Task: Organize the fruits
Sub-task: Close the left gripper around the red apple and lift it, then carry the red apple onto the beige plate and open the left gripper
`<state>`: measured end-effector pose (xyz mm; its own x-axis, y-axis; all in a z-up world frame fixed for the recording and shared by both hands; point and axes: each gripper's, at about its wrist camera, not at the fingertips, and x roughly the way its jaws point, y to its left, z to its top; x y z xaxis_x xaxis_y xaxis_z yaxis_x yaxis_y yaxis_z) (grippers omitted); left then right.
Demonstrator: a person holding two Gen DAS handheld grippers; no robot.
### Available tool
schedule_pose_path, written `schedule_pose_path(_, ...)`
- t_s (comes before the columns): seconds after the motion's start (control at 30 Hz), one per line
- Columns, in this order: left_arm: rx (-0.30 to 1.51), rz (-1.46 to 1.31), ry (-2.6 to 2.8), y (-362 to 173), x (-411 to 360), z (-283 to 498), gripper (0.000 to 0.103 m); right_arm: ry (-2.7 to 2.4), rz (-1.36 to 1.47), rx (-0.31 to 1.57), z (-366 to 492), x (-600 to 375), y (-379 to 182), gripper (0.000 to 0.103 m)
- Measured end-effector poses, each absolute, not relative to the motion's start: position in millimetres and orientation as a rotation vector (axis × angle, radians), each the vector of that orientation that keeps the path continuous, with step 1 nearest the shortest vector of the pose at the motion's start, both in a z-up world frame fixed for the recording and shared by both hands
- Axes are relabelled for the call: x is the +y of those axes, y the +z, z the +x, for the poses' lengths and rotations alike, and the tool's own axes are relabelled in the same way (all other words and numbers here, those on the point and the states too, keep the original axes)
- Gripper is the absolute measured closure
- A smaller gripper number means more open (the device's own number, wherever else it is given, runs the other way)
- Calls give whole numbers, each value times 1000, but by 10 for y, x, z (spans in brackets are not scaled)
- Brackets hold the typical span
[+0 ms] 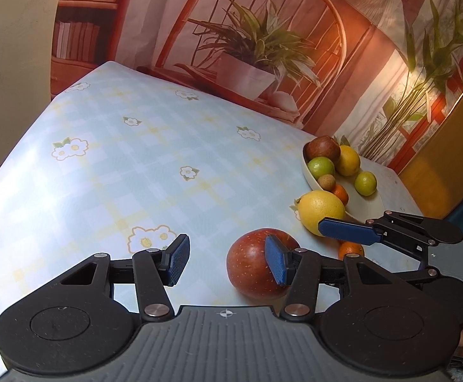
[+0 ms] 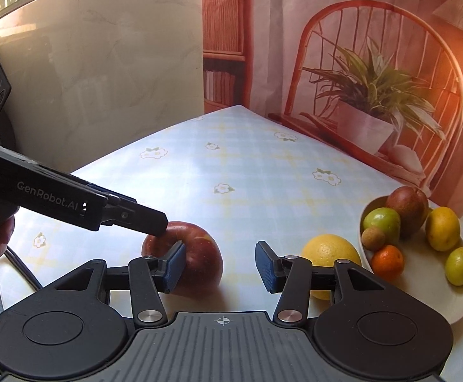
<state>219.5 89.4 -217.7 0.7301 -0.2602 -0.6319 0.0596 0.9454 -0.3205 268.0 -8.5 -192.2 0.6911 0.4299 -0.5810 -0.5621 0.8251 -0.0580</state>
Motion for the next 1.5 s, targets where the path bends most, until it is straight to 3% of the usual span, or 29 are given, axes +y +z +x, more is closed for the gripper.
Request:
schedule_pose_path(1.23,800,-498,-275,-2427,989,2496,49,745,-171,720,2980,26,-2163,49)
schedule_pose_path(1.33,797,-501,-290,-2426,981,2482,55,744,-175,714,2960,25,-2164,50)
schedule_pose_path(1.5,801,-494,-295,-2409,959,2464,56,738,-169,698,2900,-2,-2165,50)
